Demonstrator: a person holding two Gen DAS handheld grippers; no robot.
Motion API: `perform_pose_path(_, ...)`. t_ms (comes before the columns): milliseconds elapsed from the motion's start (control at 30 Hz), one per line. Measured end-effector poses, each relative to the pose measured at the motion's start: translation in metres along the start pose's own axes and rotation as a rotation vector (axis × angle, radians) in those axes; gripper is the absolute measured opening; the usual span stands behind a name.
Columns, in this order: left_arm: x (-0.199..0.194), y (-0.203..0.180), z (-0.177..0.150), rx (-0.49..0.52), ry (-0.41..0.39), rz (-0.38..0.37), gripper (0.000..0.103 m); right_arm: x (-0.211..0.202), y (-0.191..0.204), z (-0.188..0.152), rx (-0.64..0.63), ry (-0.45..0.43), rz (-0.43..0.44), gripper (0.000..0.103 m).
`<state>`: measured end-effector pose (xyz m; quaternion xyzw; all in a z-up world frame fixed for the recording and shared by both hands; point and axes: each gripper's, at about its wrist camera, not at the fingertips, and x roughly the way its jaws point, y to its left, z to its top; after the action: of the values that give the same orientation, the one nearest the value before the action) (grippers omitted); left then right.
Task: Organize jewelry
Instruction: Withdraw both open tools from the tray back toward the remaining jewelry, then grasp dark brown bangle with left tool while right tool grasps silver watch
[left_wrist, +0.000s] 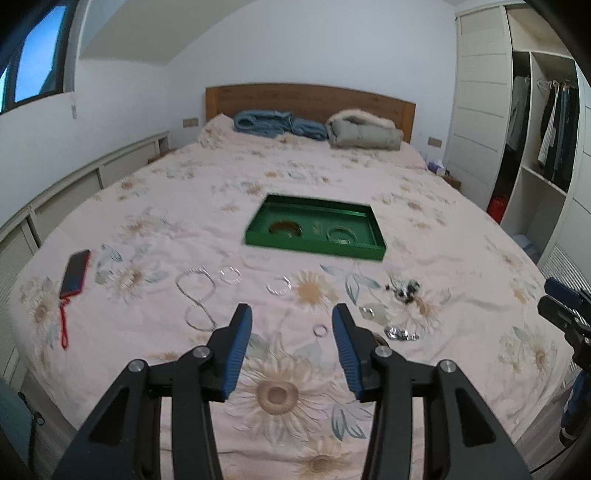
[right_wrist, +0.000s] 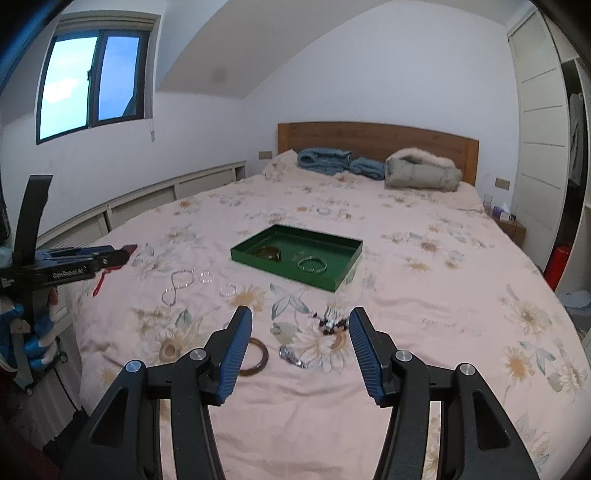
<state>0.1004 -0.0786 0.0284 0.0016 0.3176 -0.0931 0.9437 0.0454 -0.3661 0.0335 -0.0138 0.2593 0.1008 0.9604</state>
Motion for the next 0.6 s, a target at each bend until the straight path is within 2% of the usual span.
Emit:
perform_pose_path(300,0.064,-0.022,-0.027,0.012,0.143,-0.062,0.043,0.056,-0.013,-0.024,0.013,0.106,0.067,0.054)
perform_pose_path(600,0.129,-0.042,-0.055,0.045,0.291,-0.125,0.043,0.123,-0.018,-0.053,-0.01,0.236,0.134,0.047)
